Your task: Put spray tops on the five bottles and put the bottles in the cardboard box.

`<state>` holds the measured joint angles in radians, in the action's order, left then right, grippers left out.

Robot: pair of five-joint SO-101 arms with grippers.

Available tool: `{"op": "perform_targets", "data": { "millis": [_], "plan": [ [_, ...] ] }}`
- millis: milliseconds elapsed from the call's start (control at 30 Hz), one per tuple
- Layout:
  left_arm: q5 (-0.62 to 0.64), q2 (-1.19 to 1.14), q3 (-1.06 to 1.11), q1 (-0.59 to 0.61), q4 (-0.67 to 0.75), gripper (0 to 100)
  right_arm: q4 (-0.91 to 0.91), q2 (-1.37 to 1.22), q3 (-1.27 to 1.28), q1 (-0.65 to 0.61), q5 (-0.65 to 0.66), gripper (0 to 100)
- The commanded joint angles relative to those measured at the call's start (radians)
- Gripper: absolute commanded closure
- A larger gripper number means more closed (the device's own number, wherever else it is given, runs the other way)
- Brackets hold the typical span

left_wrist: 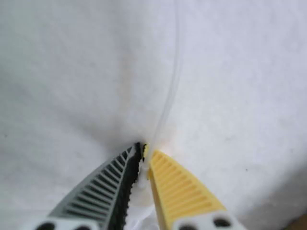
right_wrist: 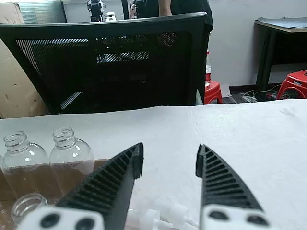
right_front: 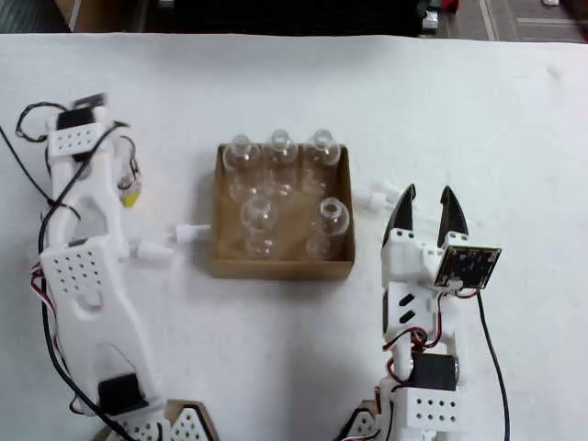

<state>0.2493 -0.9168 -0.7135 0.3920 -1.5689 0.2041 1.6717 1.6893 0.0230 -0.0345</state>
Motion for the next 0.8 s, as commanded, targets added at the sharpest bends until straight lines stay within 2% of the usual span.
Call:
{"op": "perform_targets", "data": {
  "millis": [0, 133, 200, 267, 500, 767],
  "plan": [
    [0.255, 0.019, -0.114, 0.056, -0.071, 98, 0.002, -0.008, 0.006, -0.008, 0.012, 84.0],
    [0.531, 0.018, -0.325, 0.079, -0.207, 98, 0.002, -0.008, 0.006, -0.008, 0.012, 84.0],
    [0.672, 0.018, -0.404, 0.088, -0.218, 97, 0.002, -0.008, 0.006, -0.008, 0.012, 84.0],
    [0.736, 0.018, -0.431, 0.091, -0.216, 97, 0.002, -0.008, 0.006, -0.008, 0.012, 84.0],
    [0.867, 0.018, -0.479, 0.054, -0.216, 97, 0.001, -0.008, 0.006, -0.010, 0.014, 84.0],
    [0.876, 0.013, -0.618, 0.028, -0.218, 98, 0.001, -0.008, 0.006, -0.010, 0.014, 84.0]
  ]
}}
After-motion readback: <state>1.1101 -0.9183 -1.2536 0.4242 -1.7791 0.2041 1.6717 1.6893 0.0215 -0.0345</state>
